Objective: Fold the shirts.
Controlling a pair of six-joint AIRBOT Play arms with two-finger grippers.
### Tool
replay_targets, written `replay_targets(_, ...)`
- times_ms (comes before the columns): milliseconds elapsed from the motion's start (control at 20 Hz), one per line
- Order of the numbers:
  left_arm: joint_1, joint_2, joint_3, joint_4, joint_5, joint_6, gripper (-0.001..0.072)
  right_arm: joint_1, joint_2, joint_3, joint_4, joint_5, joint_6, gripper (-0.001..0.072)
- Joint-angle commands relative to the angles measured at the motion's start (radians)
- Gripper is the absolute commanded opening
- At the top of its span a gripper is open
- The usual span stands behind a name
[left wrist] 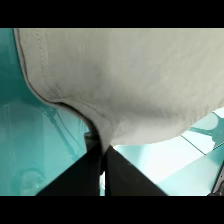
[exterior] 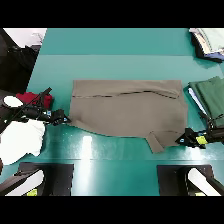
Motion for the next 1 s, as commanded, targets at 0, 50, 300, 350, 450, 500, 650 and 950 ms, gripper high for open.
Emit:
replay_targets(0,0.000,0.000,0.001,-0.001,-0.012,0.004,0.0024,0.079,0.000,-0.003,-0.069,-0.011,-0.002,0.0020)
replay_targets(50,0.000,0.000,0.001,-0.001,-0.018,0.013,0.0024,0.099,0.001,-0.003,-0.104,-0.007,0.000,0.0020)
replay_targets(300,0.000,0.000,0.001,0.003,-0.037,0.026,0.0024,0.033,0.095,-0.004,-0.109,0.015,0.007,0.0479)
replay_targets(350,0.000,0.000,0.001,0.003,-0.035,0.027,0.0024,-0.007,0.116,-0.004,-0.103,0.011,0.007,0.0449)
replay_targets(450,0.000,0.000,0.001,0.003,-0.023,0.026,0.0024,-0.040,0.111,-0.006,-0.066,-0.012,0.012,0.0430)
replay_targets(500,0.000,0.000,0.001,0.002,-0.018,0.026,0.0024,-0.040,0.087,-0.006,-0.038,-0.027,0.012,0.0429)
replay_targets(650,0.000,0.000,0.001,0.003,-0.024,0.026,0.0024,-0.039,-0.004,-0.006,0.047,-0.051,0.004,0.0426)
replay_targets(950,0.000,0.001,0.001,0.018,-0.043,0.027,0.0024,-0.040,-0.028,-0.004,0.047,0.015,-0.055,0.0020)
